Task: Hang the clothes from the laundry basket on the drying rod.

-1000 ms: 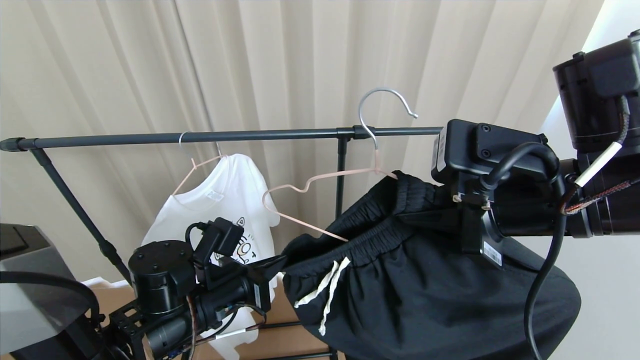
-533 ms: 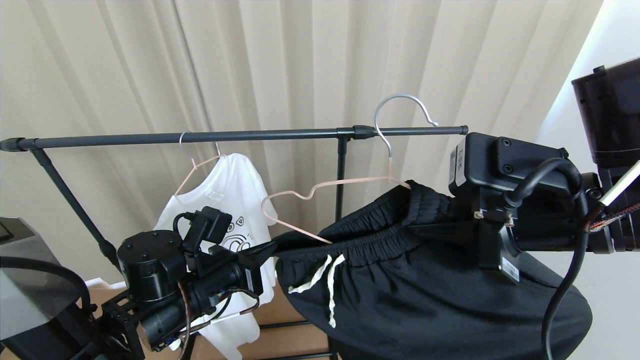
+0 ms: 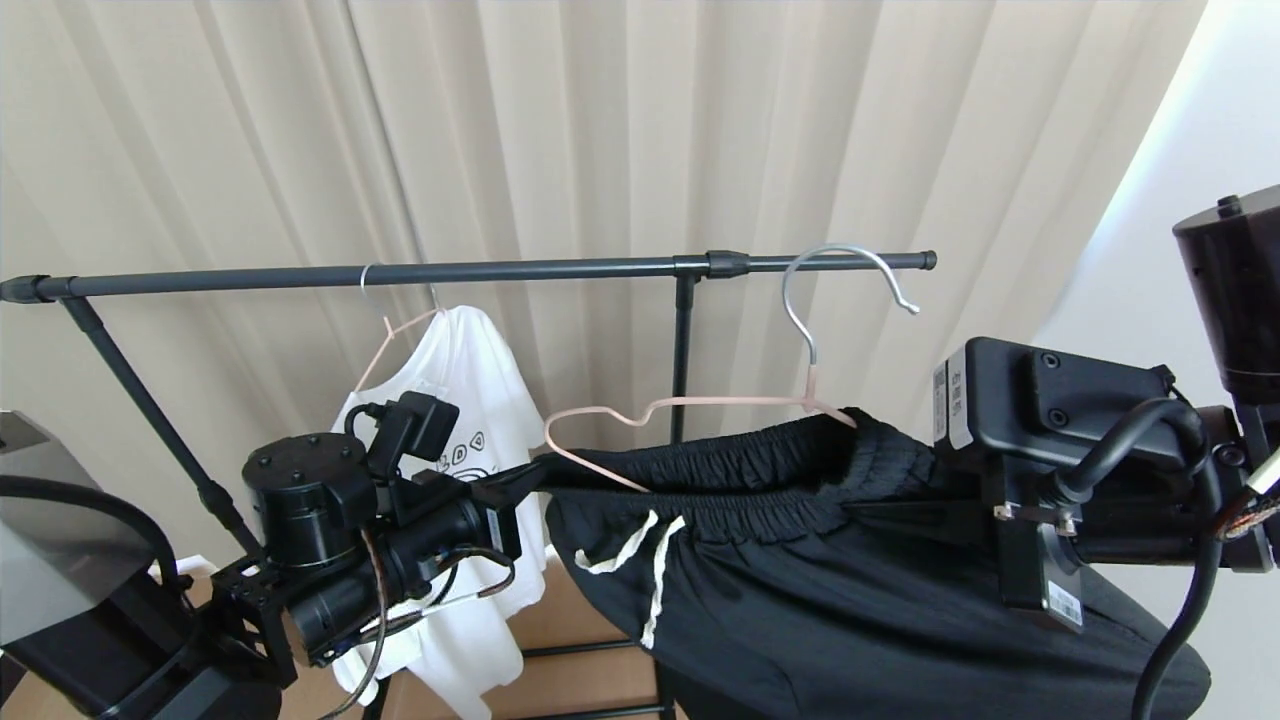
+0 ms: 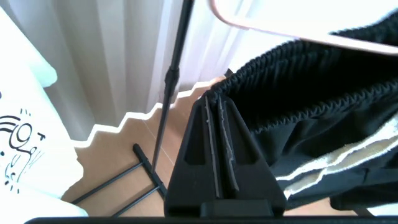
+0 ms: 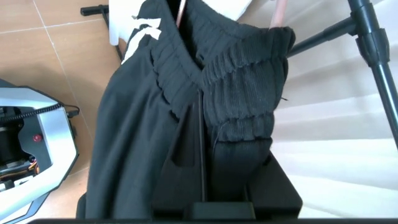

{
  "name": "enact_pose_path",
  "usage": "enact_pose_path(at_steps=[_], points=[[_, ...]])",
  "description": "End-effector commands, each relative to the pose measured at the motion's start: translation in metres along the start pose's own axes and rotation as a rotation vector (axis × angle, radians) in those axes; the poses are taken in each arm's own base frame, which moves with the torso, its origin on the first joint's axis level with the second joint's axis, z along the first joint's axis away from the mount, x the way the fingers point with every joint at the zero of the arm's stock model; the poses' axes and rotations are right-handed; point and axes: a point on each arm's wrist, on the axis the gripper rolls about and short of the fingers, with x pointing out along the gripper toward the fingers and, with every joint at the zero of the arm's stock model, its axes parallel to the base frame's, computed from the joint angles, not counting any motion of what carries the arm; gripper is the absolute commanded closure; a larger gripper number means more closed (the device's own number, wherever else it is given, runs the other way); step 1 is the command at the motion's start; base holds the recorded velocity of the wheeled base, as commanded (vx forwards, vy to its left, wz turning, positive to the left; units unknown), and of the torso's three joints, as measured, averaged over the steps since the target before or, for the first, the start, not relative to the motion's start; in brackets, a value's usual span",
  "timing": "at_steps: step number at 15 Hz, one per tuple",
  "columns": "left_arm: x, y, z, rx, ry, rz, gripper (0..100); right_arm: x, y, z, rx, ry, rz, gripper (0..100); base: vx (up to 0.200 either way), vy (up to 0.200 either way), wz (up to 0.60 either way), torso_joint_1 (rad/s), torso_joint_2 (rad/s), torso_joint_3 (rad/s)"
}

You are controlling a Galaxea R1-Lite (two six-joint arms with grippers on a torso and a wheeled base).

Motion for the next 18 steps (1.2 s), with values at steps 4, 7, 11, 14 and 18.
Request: enact_pose_path(at_steps=[4, 7, 11, 14, 18], points=[[0.005, 0.002, 0.023, 0.004, -0.040, 0.008, 100, 0.013, 0.009, -0.013, -0.004, -0.001, -0.001, 100, 0.000, 0.000, 0.00, 0.000, 0.00, 0.000], [0.010, 0.004, 0.026, 0.003, -0.032, 0.014, 100, 0.012, 0.014, -0.018, -0.003, 0.008, 0.012, 100, 0.000, 0.000, 0.00, 0.000, 0.00, 0.000], [0.017, 0.005, 0.036, 0.003, -0.039, 0.017, 100, 0.016, 0.020, -0.025, -0.002, 0.037, 0.033, 100, 0.000, 0.000, 0.00, 0.000, 0.00, 0.000], [0.015, 0.005, 0.052, 0.012, -0.057, 0.024, 100, 0.023, 0.026, -0.034, 0.000, 0.075, 0.062, 100, 0.000, 0.000, 0.00, 0.000, 0.00, 0.000], [0.006, 0.000, 0.076, 0.032, -0.056, 0.025, 100, 0.024, 0.027, -0.036, 0.001, 0.085, 0.068, 100, 0.000, 0.000, 0.00, 0.000, 0.00, 0.000]])
